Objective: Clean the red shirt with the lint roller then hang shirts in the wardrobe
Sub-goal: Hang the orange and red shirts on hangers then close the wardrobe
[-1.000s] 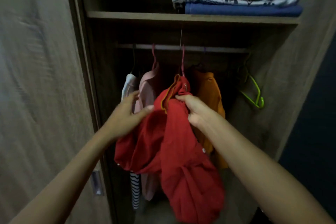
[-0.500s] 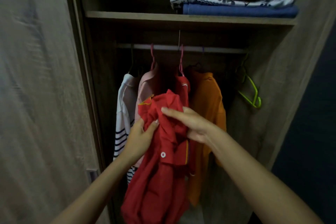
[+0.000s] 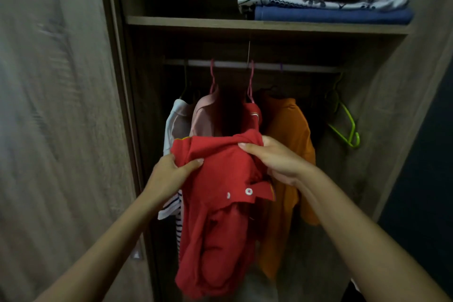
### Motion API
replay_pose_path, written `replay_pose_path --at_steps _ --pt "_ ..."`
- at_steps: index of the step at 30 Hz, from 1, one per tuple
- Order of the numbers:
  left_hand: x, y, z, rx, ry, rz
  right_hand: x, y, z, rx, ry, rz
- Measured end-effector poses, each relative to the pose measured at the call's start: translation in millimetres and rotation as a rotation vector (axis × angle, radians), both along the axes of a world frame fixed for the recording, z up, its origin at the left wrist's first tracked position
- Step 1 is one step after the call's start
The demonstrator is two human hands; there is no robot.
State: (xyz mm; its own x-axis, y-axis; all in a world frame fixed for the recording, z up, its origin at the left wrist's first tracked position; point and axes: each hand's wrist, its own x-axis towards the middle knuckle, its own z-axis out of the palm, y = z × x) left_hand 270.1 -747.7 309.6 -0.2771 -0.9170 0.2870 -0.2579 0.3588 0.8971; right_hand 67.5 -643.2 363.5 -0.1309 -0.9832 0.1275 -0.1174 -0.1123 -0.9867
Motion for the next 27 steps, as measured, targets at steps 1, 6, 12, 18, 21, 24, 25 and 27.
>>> replay_pose_path --at_steps 1,6,12,18,21,24,25,27 --pt "0.7 2.0 0.4 -0.051 -0.094 0.048 3.5 -0.4 3.1 -0.008 0.013 0.014" --pt "-4.1 21.6 8.9 -0.509 -0.293 0.169 22.1 -4.9 14.0 -0.068 0.108 0.078" --pt "-12.7 30.5 41.6 -0.247 -0.211 -0.589 28.1 -5.4 22.0 -0.029 0.197 0.183" --pt "-8.9 7.1 39.9 -0.441 -0.274 -0.385 -5.2 4.3 9.7 0.278 0.331 0.342" --pt "-12.9 10.0 41.9 -0.435 -0.227 -0.371 -12.4 6.8 0.5 0.418 0.511 0.420" --pt "-7.8 5.9 47.0 -0.363 -0.143 -0.282 -20.2 6.7 -2.5 0.393 0.433 0.412" --pt "-2.9 4.7 48.9 -0.368 -0.197 -0.237 -22.4 6.8 -1.7 0.363 0.350 0.405" --pt "7.3 6.1 52.8 -0.402 -0.390 -0.231 -21.7 6.4 2.1 0.283 0.202 0.375"
